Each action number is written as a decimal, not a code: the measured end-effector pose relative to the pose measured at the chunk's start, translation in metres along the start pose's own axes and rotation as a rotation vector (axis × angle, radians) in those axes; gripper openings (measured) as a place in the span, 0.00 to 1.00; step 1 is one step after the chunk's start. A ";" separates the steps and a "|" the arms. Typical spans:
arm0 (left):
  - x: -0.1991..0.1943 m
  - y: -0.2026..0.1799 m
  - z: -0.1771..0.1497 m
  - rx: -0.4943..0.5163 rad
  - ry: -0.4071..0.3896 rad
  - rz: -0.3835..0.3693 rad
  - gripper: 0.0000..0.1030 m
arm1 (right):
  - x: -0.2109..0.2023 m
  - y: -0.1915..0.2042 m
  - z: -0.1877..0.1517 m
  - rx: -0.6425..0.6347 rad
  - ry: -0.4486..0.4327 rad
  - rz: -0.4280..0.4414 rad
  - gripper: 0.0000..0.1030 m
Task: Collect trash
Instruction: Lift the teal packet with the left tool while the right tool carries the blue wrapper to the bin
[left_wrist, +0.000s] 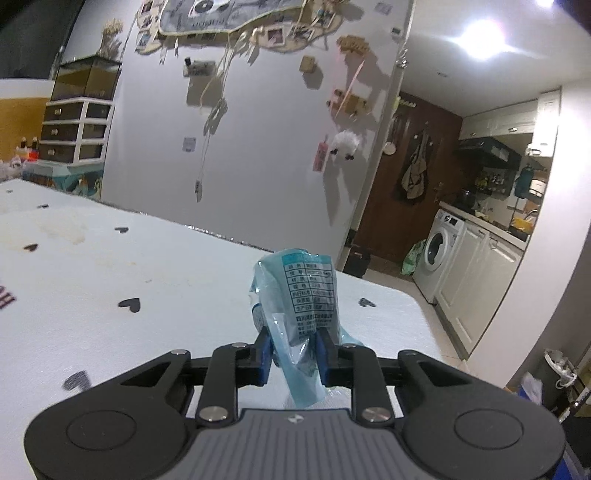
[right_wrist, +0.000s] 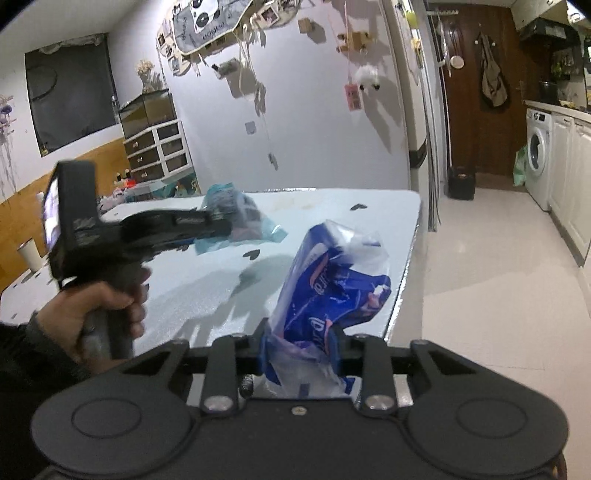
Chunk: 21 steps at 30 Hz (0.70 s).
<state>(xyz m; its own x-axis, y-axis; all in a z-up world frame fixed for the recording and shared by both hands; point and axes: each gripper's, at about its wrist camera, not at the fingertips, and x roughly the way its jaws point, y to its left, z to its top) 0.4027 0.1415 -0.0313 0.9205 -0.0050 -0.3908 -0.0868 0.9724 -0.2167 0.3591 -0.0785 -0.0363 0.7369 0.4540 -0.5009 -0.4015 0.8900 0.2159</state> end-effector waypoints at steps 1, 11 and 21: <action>-0.009 -0.002 -0.002 0.005 -0.003 -0.002 0.25 | -0.005 -0.001 -0.001 -0.002 -0.007 -0.001 0.31; -0.078 -0.024 -0.028 0.054 -0.016 -0.037 0.25 | -0.053 -0.008 -0.013 -0.008 -0.062 -0.033 0.31; -0.130 -0.062 -0.052 0.082 -0.025 -0.099 0.25 | -0.101 -0.026 -0.037 0.013 -0.097 -0.085 0.31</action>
<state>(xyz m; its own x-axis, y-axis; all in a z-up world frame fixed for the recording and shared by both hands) 0.2688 0.0695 -0.0139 0.9324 -0.0967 -0.3483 0.0353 0.9833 -0.1786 0.2751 -0.1494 -0.0226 0.8173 0.3783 -0.4346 -0.3287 0.9256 0.1875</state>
